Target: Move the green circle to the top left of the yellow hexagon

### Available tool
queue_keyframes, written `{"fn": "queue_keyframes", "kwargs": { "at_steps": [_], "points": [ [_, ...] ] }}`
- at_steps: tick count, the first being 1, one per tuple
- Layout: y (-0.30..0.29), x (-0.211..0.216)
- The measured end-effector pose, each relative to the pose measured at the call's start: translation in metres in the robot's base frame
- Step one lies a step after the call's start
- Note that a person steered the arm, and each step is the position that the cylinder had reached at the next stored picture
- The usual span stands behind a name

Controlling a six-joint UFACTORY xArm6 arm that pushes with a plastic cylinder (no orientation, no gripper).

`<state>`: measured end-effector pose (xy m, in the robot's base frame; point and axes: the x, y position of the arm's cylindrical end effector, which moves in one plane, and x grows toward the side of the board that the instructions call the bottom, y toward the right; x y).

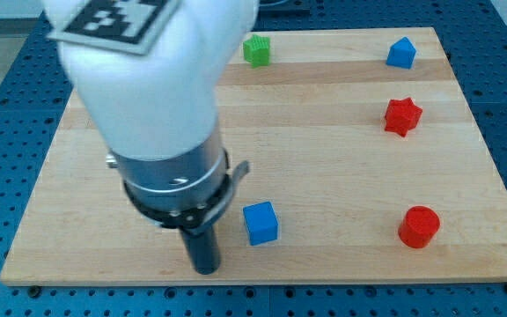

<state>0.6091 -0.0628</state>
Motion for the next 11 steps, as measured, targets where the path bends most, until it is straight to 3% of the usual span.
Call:
{"fn": "queue_keyframes", "kwargs": {
  "at_steps": [4, 5, 6, 9, 11],
  "points": [
    [-0.038, 0.003],
    [-0.024, -0.043],
    [-0.017, -0.056],
    [0.004, -0.047],
    [-0.045, -0.044]
  ]
}}
